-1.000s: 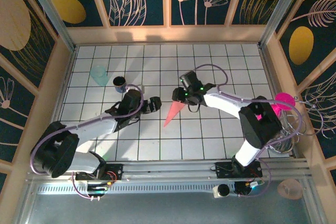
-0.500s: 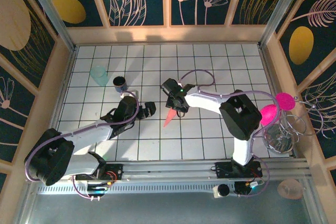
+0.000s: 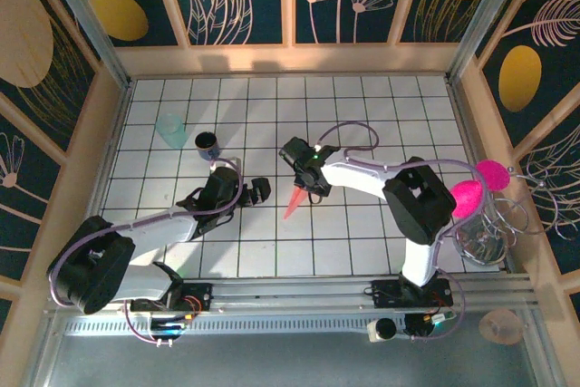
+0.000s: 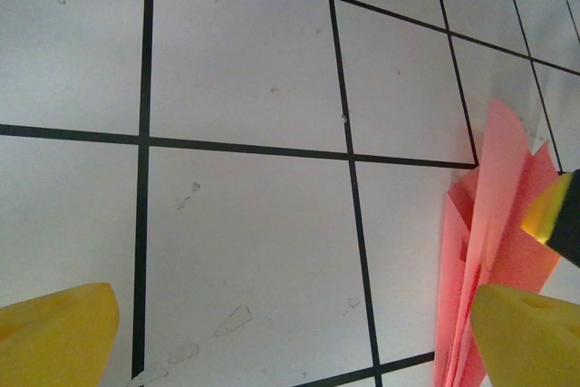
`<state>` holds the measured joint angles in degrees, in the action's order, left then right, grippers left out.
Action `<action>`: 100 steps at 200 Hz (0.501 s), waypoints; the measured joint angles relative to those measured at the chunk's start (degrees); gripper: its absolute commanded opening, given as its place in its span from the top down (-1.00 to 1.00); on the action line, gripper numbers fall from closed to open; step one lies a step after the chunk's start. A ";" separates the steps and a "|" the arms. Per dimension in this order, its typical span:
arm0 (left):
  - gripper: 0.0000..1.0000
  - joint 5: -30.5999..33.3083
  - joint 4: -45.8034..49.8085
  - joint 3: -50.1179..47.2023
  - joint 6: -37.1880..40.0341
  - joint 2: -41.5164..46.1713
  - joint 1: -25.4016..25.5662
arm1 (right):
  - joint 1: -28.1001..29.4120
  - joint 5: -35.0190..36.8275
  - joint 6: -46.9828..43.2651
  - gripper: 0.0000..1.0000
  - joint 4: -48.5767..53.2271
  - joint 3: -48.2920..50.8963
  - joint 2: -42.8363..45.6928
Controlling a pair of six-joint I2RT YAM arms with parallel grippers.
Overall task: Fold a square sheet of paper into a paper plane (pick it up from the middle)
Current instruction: Fold the wing for the fifth time at the center of the table.
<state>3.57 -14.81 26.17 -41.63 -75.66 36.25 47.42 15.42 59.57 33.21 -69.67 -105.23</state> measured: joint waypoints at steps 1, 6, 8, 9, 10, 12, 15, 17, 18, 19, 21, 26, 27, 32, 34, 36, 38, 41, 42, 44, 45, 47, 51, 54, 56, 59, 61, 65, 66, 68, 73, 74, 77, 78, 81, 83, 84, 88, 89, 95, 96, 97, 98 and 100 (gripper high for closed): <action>-0.98 -0.04 0.00 0.00 0.00 -0.02 0.00 | 0.00 -0.02 0.07 0.21 -0.02 0.04 0.00; -0.97 -0.04 0.00 0.02 0.00 -0.07 0.00 | 0.00 -0.02 0.35 0.23 -0.04 0.24 0.17; -0.98 -0.04 0.00 0.02 0.00 -0.11 0.00 | 0.00 -0.02 0.52 0.23 -0.04 0.31 0.22; -0.98 -0.04 0.00 0.02 0.00 -0.11 0.00 | 0.00 -0.02 0.59 0.24 -0.07 0.33 0.22; -0.98 -0.04 0.00 0.02 0.00 -0.11 0.00 | 0.00 -0.02 0.66 0.24 -0.07 0.35 0.24; -0.98 -0.04 0.00 0.02 0.00 -0.15 0.00 | 0.00 -0.02 0.63 0.25 -0.07 0.39 0.31; -0.98 -0.04 0.00 0.02 0.00 -0.15 0.00 | 0.00 -0.04 0.81 0.25 -0.11 0.48 0.33; -0.98 -0.04 0.00 0.02 0.00 -0.15 0.00 | 0.00 -0.04 0.87 0.25 -0.15 0.52 0.33; -0.98 -0.04 0.00 0.00 0.00 -0.15 0.00 | 0.00 -0.04 0.85 0.26 -0.17 0.52 0.35; -0.98 -0.04 0.00 0.00 0.00 -0.17 0.00 | 0.00 -0.04 0.83 0.26 -0.20 0.57 0.35; -0.98 -0.04 0.00 0.02 0.00 -0.17 0.00 | 0.00 -0.04 0.92 0.26 -0.31 0.63 0.37; -0.98 -0.04 0.00 0.02 0.00 -0.20 0.00 | 0.00 -0.07 1.01 0.27 -0.44 0.76 0.42; -0.98 -0.04 0.00 0.02 0.00 -0.20 0.00 | 0.00 -0.07 1.01 0.27 -0.46 0.79 0.42; -0.98 -0.07 0.00 0.02 0.00 -0.20 0.00 | 0.00 -0.07 1.03 0.29 -0.44 0.87 0.44; -0.98 -0.07 0.00 0.02 0.00 -0.22 0.00 | 0.00 -0.07 1.05 0.31 -0.44 0.92 0.44; -0.98 -0.04 0.00 0.02 0.00 -0.22 0.00 | 0.00 -0.07 1.05 0.32 -0.46 0.96 0.46; -0.98 -0.04 0.00 0.02 0.00 -0.22 0.00 | 0.00 -0.09 1.05 0.33 -0.46 0.98 0.46; -0.97 -0.04 0.00 0.02 0.00 -0.22 0.00 | 0.00 -0.09 1.09 0.34 -0.46 1.01 0.46; -0.98 -0.07 0.00 0.02 0.00 -0.22 0.00 | 0.00 -0.09 1.16 0.34 -0.46 1.01 0.46; -0.98 -0.07 0.00 0.02 0.00 -0.24 0.00 | 0.00 -0.09 1.20 0.35 -0.46 1.03 0.46; -0.98 -0.04 0.00 0.02 0.00 -0.24 0.00 | 0.00 -0.11 1.18 0.35 -0.48 1.05 0.46; -0.98 -0.04 0.00 0.02 0.00 -0.24 0.00 | 0.00 -0.09 1.20 0.36 -0.50 1.07 0.48; -0.98 -0.04 0.00 0.02 0.00 -0.26 0.00 | 0.00 -0.11 1.33 0.37 -0.59 1.11 0.50; -0.98 -0.04 0.00 0.02 0.00 -0.26 0.00 | 0.00 -0.13 1.33 0.38 -0.66 1.18 0.50; -0.98 -0.04 0.02 0.02 0.00 -0.26 0.00 | 0.00 -0.13 1.46 0.39 -0.70 1.18 0.52; -0.98 -0.04 0.02 0.02 0.00 -0.26 0.00 | 0.00 -0.15 1.44 0.40 -0.76 1.22 0.52; -0.98 -0.04 0.00 0.02 0.00 -0.26 0.00 | 0.00 -0.15 1.51 0.41 -0.79 1.22 0.52; -0.98 -0.04 0.00 0.02 0.00 -0.26 0.00 | 0.00 -0.20 1.66 0.42 -0.85 1.27 0.52; -0.98 -0.04 0.00 0.02 0.00 -0.26 0.00 | 0.00 -0.22 1.68 0.42 -0.85 1.29 0.52; -0.98 -0.04 0.00 0.02 0.00 -0.26 0.00 | 0.00 -0.24 1.77 0.43 -0.90 1.31 0.52; -0.98 -0.04 0.00 0.02 0.00 -0.26 0.00 | 0.00 -0.28 1.90 0.44 -0.94 1.40 0.52; -0.98 -0.04 0.00 0.02 0.00 -0.26 0.00 | 0.00 -0.26 1.97 0.44 -0.94 1.42 0.52; -0.98 -0.04 0.00 0.02 0.00 -0.26 0.00 | 0.00 -0.28 2.12 0.46 -1.01 1.49 0.52; -0.97 -0.04 0.00 0.02 0.00 -0.26 0.00 | 0.00 -0.28 2.10 0.46 -1.03 1.51 0.55; -0.98 -0.04 0.00 0.02 0.00 -0.26 0.00 | 0.00 -0.26 2.14 0.48 -1.03 1.60 0.57; -0.98 -0.04 0.00 0.02 0.00 -0.26 0.00 | 0.00 -0.31 2.27 0.49 -1.05 1.60 0.57; -0.98 -0.04 0.02 0.02 0.00 -0.26 0.00 | 0.00 -0.31 2.32 0.49 -1.05 1.64 0.59; -0.98 -0.04 0.00 0.02 -0.02 -0.26 0.00 | 0.00 -0.26 2.34 0.50 -1.05 1.70 0.61; -0.98 -0.04 0.00 0.02 -0.02 -0.26 0.00 | 0.00 -0.28 2.38 0.50 -1.09 1.73 0.61; -0.98 -0.04 0.00 0.02 -0.02 -0.26 0.00 | 0.00 -0.28 2.43 0.51 -1.18 1.84 0.70; -0.98 -0.04 0.00 0.02 -0.02 -0.26 0.00 | 0.00 -0.28 2.47 0.51 -1.22 1.86 0.72; -0.98 -0.04 0.00 0.02 -0.02 -0.26 0.00 | 0.00 -0.28 2.49 0.52 -1.25 1.88 0.72; -0.98 -0.04 0.00 0.02 -0.02 -0.26 0.00 | 0.00 -0.28 2.47 0.52 -1.25 1.92 0.72; -0.98 -0.04 0.00 0.02 -0.02 -0.26 0.00 | 0.00 -0.28 2.47 0.54 -1.27 1.95 0.74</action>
<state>3.53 -14.81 26.20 -41.65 -75.92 36.25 47.42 15.14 62.04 31.94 -67.72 -104.49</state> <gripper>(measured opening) 0.988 0.252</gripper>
